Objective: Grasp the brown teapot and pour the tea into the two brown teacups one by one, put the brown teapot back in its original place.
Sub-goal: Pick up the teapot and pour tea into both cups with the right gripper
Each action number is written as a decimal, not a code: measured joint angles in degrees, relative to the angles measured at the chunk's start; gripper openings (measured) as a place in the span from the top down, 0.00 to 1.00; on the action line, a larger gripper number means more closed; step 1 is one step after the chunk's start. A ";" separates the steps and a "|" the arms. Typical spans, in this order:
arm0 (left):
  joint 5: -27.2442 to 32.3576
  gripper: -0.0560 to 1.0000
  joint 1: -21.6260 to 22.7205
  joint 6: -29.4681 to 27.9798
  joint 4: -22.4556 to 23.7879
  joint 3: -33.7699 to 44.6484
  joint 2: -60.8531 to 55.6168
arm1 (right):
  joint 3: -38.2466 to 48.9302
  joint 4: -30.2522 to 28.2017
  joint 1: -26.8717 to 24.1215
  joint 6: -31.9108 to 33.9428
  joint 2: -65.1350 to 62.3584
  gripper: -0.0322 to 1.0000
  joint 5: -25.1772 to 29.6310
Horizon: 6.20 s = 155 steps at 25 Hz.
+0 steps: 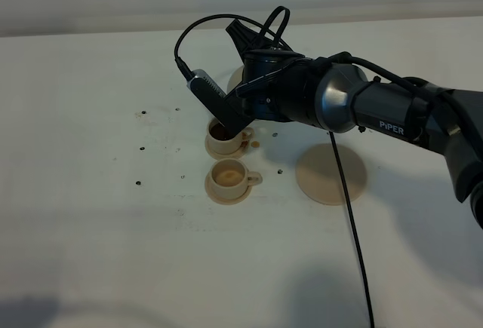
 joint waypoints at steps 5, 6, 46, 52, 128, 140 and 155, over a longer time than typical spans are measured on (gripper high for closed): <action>0.00 0.52 0.00 0.00 0.00 0.00 0.00 | 0.00 0.21 0.00 1.86 0.00 0.85 0.07; 0.00 0.52 0.00 0.00 0.00 0.00 0.00 | 0.00 0.63 0.00 2.12 0.00 0.85 0.17; 0.00 0.52 0.00 0.00 0.00 0.00 0.00 | -0.56 32.36 -1.79 25.92 -6.53 0.85 17.03; 0.03 0.52 -0.02 0.09 -0.11 0.00 0.00 | -0.78 45.65 -7.68 25.93 -6.94 0.85 17.01; 0.03 0.52 -0.02 0.09 -0.07 0.00 0.00 | 9.15 14.15 7.51 17.49 -10.05 0.85 14.87; 0.03 0.52 -0.02 0.15 -0.07 0.00 0.00 | 9.20 10.64 8.51 13.04 -8.62 0.85 15.01; 0.03 0.52 -0.02 0.15 -0.07 0.00 0.00 | 9.55 7.18 8.57 12.37 -6.26 0.85 14.87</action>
